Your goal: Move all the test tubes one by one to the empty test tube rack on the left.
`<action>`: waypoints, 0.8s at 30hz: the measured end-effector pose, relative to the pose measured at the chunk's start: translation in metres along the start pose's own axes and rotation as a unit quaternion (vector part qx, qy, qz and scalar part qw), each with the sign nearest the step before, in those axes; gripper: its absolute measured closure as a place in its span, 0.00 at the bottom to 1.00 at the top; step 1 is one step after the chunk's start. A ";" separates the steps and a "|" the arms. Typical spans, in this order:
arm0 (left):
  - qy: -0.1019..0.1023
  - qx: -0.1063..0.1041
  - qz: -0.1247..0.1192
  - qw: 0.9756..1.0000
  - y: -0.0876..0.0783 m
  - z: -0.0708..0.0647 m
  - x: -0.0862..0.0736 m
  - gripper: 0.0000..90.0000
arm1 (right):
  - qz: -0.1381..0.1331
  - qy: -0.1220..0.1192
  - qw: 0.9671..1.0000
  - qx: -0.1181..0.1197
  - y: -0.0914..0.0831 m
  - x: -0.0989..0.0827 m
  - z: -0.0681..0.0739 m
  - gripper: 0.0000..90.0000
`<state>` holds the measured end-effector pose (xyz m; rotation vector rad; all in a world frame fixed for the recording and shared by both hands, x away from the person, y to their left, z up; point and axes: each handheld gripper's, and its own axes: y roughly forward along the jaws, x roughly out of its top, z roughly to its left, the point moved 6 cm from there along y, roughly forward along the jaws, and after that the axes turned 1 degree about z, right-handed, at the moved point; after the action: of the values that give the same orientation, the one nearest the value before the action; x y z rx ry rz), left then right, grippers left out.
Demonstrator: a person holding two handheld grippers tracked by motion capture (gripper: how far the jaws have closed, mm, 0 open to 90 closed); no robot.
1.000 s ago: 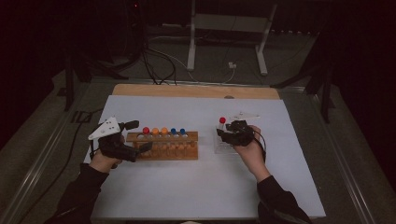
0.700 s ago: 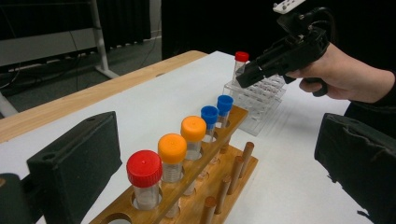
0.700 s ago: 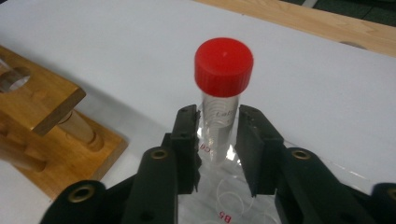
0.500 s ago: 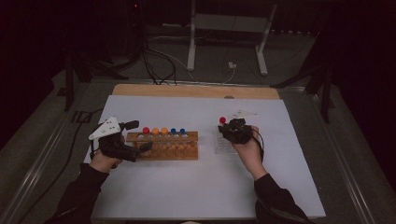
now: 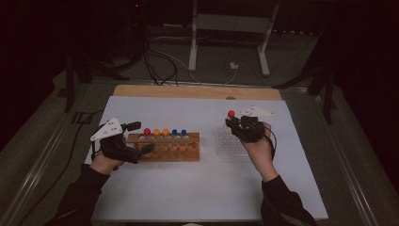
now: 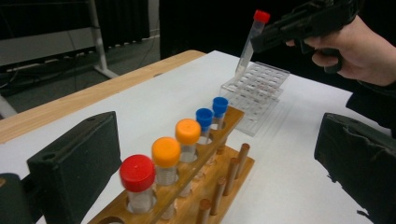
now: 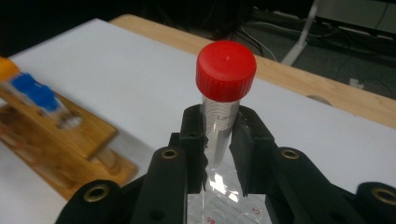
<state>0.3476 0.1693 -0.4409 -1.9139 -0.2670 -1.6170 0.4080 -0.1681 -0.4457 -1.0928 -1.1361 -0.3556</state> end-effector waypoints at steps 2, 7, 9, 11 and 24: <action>0.001 -0.002 0.001 1.000 0.001 -0.002 0.001 0.01 | -0.006 0.001 1.000 0.008 -0.006 0.003 0.001 0.83; 0.007 -0.010 0.005 1.000 0.003 -0.009 0.003 0.01 | -0.006 -0.013 0.999 0.034 -0.013 0.005 0.016 0.83; 0.010 -0.013 0.009 1.000 0.004 -0.012 0.004 0.01 | -0.002 -0.020 0.999 0.049 -0.013 0.005 0.024 0.83; 0.013 -0.017 0.009 1.000 0.004 -0.015 0.006 0.01 | 0.005 -0.029 0.998 0.061 -0.012 0.003 0.034 0.83; 0.021 -0.054 0.022 0.998 0.013 -0.039 0.012 0.02 | 0.050 -0.083 0.985 0.145 -0.004 -0.015 0.097 0.83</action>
<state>0.3254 0.1343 -0.4314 -1.9489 -0.1220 -1.6697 0.3456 -0.0933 -0.4564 -0.9291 -1.2316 -0.0181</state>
